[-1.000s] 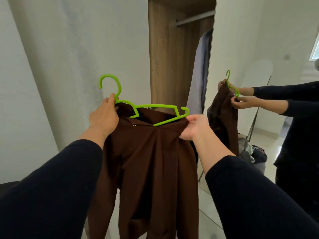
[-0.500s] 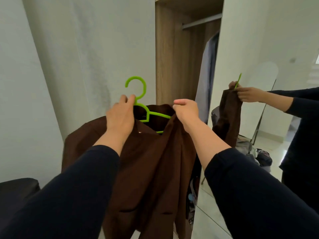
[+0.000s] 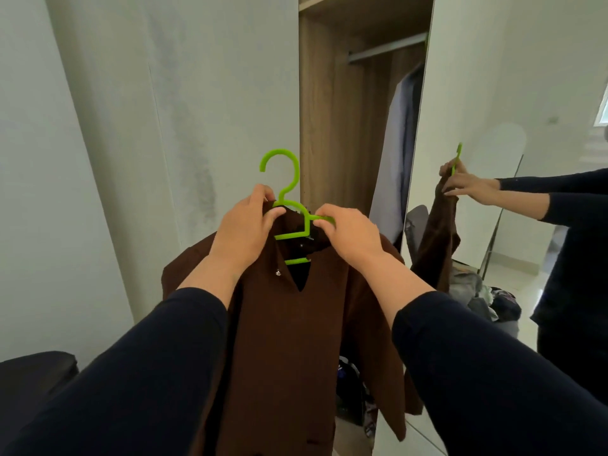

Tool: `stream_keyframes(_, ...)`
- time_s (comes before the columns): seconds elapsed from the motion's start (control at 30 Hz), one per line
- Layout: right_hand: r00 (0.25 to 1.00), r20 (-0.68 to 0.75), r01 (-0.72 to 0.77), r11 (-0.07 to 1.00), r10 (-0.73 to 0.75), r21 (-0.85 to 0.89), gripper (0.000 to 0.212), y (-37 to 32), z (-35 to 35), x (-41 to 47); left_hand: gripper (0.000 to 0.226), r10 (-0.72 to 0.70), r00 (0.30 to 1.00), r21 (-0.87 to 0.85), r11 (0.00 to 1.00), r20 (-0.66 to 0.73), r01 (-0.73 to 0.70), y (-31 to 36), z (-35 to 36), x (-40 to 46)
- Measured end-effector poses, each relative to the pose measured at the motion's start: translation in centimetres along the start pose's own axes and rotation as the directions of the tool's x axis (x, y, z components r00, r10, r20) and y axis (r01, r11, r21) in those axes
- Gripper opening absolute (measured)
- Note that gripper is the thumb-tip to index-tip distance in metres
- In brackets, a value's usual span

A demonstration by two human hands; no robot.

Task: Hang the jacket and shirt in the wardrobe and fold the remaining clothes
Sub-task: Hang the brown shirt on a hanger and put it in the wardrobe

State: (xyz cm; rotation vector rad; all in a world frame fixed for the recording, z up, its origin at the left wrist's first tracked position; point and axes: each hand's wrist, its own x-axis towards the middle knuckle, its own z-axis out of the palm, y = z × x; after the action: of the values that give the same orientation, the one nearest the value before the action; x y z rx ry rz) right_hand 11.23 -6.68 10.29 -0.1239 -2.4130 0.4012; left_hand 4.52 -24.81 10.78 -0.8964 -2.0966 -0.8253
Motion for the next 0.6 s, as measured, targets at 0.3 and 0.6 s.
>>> stream_keyframes(0.3,0.965,-0.239,-0.127,0.989,0.107,-0.070,0.024,4.4,1.1,2.0,0.032,-0.080,0.996,0.284,0.955,-0.040,0.088,-5.7,1.5,0.5)
stream_keyframes(0.6,0.927,-0.376,-0.111,0.967,0.017,-0.231,0.024,8.7,1.7,9.6,0.033,-0.184,0.982,0.284,0.945,0.047,0.163,-7.5,8.5,7.9)
